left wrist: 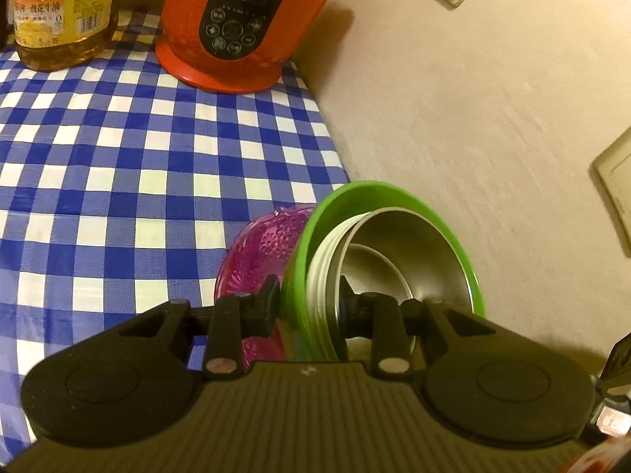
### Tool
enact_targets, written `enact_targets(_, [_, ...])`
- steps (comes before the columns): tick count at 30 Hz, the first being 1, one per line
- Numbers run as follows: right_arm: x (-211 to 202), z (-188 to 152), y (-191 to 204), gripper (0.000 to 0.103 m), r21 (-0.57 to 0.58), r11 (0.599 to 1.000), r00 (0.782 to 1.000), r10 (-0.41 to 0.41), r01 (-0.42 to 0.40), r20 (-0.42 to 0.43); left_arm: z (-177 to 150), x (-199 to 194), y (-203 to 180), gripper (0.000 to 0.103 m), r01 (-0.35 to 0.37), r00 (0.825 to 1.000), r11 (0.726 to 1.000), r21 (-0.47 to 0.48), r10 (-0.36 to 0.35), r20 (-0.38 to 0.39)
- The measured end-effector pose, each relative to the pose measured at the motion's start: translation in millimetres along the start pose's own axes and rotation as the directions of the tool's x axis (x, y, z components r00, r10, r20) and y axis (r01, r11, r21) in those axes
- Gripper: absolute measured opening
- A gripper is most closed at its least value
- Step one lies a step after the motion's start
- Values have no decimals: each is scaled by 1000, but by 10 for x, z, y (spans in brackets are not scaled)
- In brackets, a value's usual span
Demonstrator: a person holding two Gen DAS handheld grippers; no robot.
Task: Organize plates and bowls
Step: 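Lower the nested green bowl onto the pink plate stack with both grippers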
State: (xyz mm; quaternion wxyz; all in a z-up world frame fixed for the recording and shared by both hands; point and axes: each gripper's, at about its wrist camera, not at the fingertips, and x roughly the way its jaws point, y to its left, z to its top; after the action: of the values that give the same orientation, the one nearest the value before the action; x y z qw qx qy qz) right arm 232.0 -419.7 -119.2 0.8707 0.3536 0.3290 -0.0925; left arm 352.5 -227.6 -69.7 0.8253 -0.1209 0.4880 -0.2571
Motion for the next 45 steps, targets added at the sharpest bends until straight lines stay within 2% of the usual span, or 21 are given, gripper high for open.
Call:
enact_targets(18, [331, -16, -156, 30, 30, 999, 998, -21, 23, -53, -13, 303, 38, 26, -42, 998, 999, 26, 43, -39])
enact_targets(32, [346, -30, -146, 30, 19, 1000, 999, -18, 19, -35, -22, 323, 45, 23, -41, 999, 999, 32, 41, -27])
enact_targets(37, [321, -29, -127, 34, 7, 1000, 1000, -7, 7, -17, -25, 257, 40, 24, -41, 999, 999, 30, 41, -4])
enact_targets(41, [272, -34, -95, 42, -3, 1000, 1000, -5, 5, 2, -25, 196, 31, 24, -41, 999, 999, 24, 40, 15])
enact_targets(45, [224, -53, -79, 45, -6, 1000, 1000, -5, 5, 11, -28, 146, 30, 24, -40, 999, 999, 19, 39, 29])
